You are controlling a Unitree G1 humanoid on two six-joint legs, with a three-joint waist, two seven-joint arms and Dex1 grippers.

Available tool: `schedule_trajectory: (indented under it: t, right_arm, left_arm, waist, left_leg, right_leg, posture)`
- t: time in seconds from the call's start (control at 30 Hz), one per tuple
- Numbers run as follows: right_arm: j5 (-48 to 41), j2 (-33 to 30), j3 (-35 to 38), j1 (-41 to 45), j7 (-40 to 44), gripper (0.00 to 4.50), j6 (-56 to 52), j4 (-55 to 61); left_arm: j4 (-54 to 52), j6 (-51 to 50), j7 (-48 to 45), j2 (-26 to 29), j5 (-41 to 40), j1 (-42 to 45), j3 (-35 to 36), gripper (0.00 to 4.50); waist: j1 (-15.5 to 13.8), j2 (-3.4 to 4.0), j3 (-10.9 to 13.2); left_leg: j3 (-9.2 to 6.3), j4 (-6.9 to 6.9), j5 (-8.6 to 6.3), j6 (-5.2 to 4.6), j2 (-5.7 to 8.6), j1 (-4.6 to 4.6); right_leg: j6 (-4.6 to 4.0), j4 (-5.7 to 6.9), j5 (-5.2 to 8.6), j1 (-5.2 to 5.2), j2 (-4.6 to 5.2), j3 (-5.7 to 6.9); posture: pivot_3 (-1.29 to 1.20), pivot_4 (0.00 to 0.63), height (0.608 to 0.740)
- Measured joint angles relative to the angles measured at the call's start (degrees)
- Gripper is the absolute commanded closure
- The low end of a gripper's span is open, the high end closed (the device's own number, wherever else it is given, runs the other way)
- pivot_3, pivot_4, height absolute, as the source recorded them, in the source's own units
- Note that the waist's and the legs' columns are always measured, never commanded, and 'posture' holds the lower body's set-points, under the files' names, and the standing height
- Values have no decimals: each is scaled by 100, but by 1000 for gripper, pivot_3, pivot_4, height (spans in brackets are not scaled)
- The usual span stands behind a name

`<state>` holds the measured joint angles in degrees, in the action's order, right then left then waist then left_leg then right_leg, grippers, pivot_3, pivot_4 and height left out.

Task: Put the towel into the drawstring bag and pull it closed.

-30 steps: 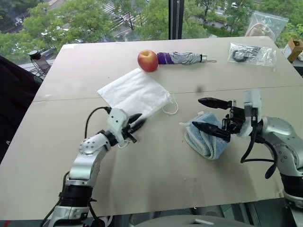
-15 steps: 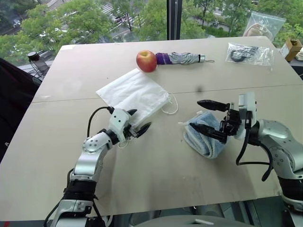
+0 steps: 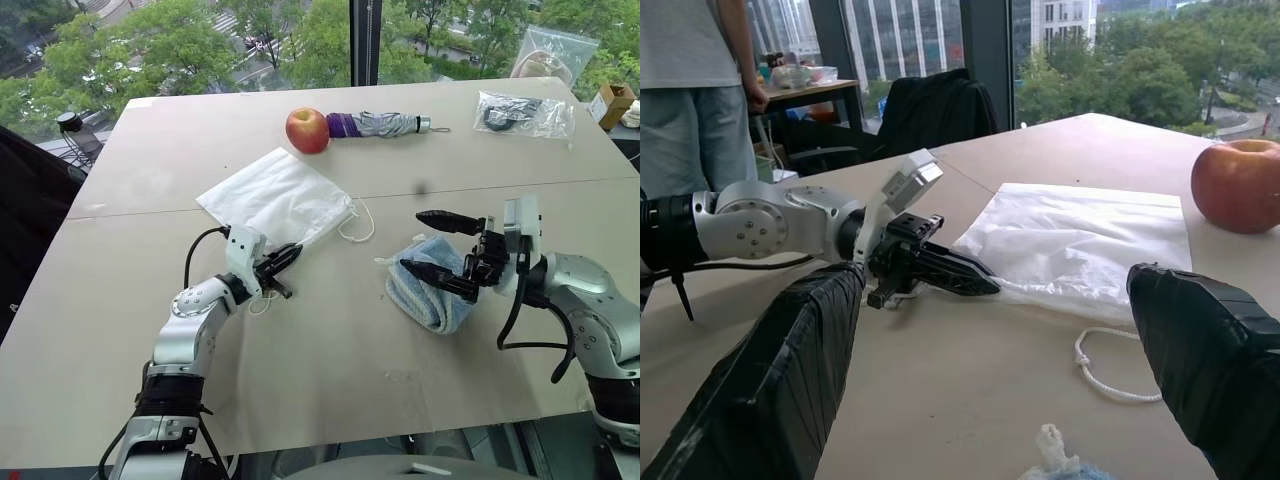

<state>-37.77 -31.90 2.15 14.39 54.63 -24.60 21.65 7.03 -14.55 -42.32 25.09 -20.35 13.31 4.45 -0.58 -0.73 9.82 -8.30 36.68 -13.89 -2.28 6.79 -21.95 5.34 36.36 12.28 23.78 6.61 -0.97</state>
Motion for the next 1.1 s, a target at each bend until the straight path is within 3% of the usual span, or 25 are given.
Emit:
schedule_trajectory:
  t: [0.2, 0.43, 0.73, 1.1]
  right_arm:
    - [18, 0, 0, -7, 0, 0, 28, 0]
    - [62, 21, 0, -18, 0, 0, 41, -3]
    - [75, 21, 1, -37, 6, 0, 49, -24]
    - [84, 19, 1, 1, 87, 0, 59, -85]
  left_arm:
    - [-2, -348, 9, -44, -257, 26, 149, 4441]
    - [58, -1527, 45, -121, -995, 130, 568, 4441]
    - [521, -3562, 839, -547, -2454, 757, 1804, 4441]
    - [723, -4628, 2178, -1167, -3872, 1039, 3102, 4441]
  waist:
    - [5, 6, -5]
    - [32, 25, -25]
    - [15, 38, -41]
    - [-20, 37, -46]
  left_leg:
    - [1, 0, 0, 0, 0, 1]
    - [1, 0, -1, -1, 0, 7]
    - [1, 23, -2, -4, 1, 10]
    - [3, 36, 3, 7, 8, 4]
  right_leg:
    - [0, 1, 0, 0, 0, -1]
    - [0, 9, 0, -2, 0, -3]
    - [2, 26, 1, -9, 0, -3]
    - [3, 25, 2, -10, 6, -5]
  posture:
    - [0, 150, 740]
    - [0, 150, 740]
    - [0, 150, 740]
    - [0, 150, 740]
